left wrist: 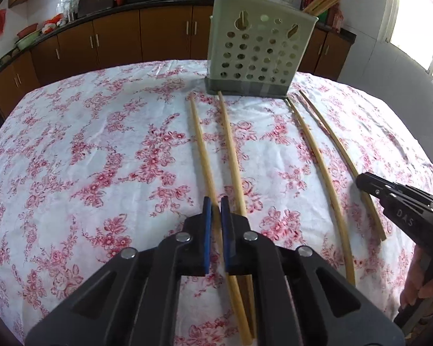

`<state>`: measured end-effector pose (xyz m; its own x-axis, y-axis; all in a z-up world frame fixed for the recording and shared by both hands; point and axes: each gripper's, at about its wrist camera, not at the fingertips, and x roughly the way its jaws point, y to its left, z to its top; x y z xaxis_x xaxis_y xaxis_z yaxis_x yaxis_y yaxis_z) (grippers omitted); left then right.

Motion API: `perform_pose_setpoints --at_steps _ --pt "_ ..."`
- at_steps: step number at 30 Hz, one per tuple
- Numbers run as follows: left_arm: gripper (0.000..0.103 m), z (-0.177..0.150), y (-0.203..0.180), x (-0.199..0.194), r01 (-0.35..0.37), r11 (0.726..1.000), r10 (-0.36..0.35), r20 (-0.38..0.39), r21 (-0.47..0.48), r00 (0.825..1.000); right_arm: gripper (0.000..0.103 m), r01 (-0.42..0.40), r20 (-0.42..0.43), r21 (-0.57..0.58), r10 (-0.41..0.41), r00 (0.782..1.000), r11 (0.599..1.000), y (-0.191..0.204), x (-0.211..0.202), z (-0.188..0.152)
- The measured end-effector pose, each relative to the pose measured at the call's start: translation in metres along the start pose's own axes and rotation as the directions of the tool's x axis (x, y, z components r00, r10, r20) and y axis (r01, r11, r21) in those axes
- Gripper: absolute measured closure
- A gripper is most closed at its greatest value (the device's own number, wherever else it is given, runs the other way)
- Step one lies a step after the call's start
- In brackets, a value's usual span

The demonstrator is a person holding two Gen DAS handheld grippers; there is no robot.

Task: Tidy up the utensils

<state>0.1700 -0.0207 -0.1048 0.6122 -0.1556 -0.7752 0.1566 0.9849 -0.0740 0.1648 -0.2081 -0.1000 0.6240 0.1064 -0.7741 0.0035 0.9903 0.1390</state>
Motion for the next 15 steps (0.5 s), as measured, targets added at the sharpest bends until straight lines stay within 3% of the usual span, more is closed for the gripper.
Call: perform_pose_setpoints --at_steps 10,15 --pt "0.094 0.021 0.055 0.008 -0.138 0.989 0.137 -0.011 -0.057 0.990 0.095 0.054 0.025 -0.009 -0.054 0.998 0.998 -0.013 0.008 0.012" --pt "0.093 0.032 0.076 0.017 -0.126 0.988 0.126 0.000 -0.088 0.992 0.095 0.085 0.036 0.015 -0.085 0.996 0.996 -0.024 0.021 0.030"
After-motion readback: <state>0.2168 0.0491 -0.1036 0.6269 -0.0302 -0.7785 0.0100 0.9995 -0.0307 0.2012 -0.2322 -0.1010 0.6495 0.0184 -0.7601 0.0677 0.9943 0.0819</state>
